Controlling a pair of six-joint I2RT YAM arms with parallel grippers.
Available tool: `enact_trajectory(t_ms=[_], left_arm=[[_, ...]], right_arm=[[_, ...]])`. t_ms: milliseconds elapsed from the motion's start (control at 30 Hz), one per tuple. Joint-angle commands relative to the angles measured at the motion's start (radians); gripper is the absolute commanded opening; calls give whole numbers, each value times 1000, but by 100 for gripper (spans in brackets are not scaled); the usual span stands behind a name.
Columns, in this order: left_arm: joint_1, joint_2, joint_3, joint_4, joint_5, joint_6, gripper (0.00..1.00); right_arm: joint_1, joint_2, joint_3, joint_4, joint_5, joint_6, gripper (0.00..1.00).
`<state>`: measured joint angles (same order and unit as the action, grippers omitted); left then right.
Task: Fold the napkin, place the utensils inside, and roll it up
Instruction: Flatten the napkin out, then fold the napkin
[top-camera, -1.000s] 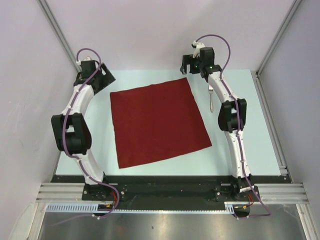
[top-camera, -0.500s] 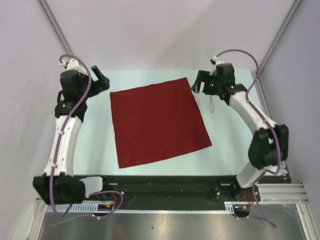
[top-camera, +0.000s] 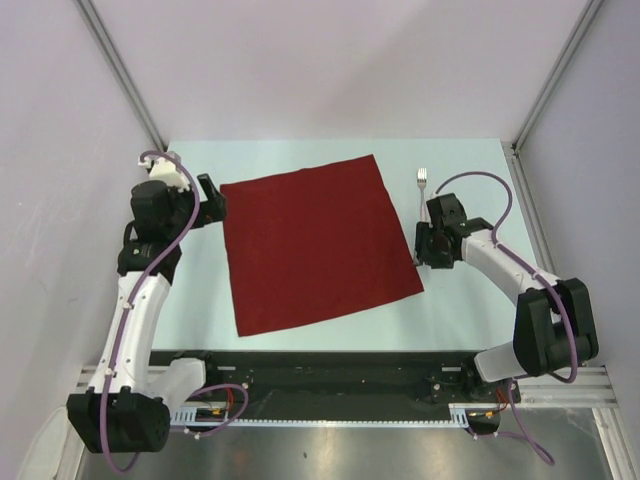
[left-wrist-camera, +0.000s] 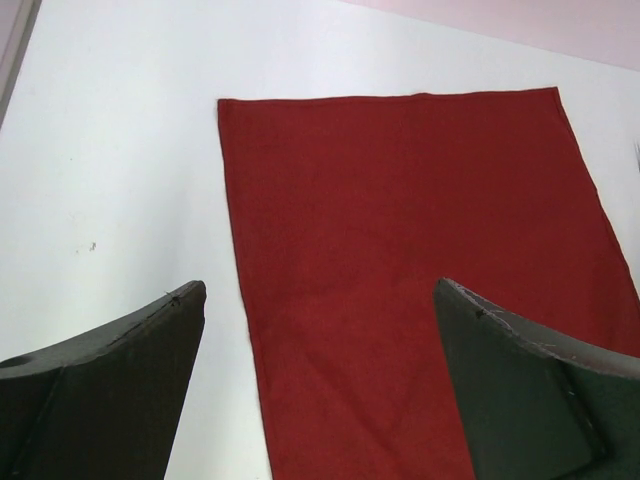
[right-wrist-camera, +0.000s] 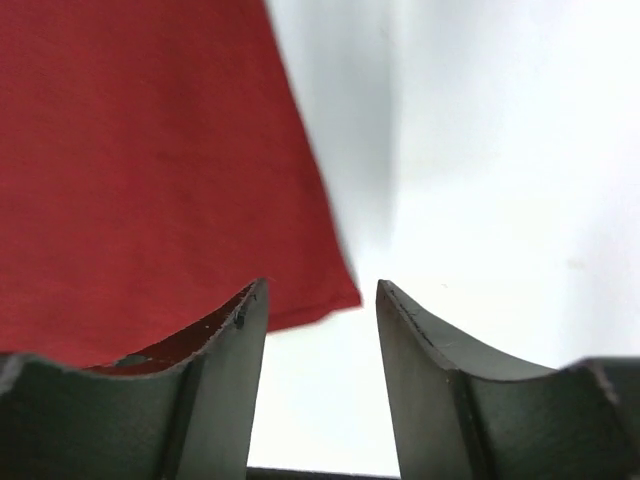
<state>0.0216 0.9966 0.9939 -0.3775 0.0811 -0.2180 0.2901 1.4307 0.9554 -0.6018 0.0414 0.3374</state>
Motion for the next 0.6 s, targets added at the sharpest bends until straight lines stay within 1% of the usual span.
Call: enact_trajectory(t_ms=[0, 67, 200, 567], left_arm=[[0, -24, -3, 37, 0, 28, 100], [0, -16, 0, 34, 23, 20, 100], [-2, 2, 0, 37, 89, 3, 100], [-2, 19, 5, 26, 91, 0, 100]], right_arm=[[0, -3, -1, -35, 38, 11, 50], [3, 19, -10, -39, 22, 12, 47], [11, 48, -36, -32, 9, 25, 45], [55, 126, -53, -7, -3, 55, 47]])
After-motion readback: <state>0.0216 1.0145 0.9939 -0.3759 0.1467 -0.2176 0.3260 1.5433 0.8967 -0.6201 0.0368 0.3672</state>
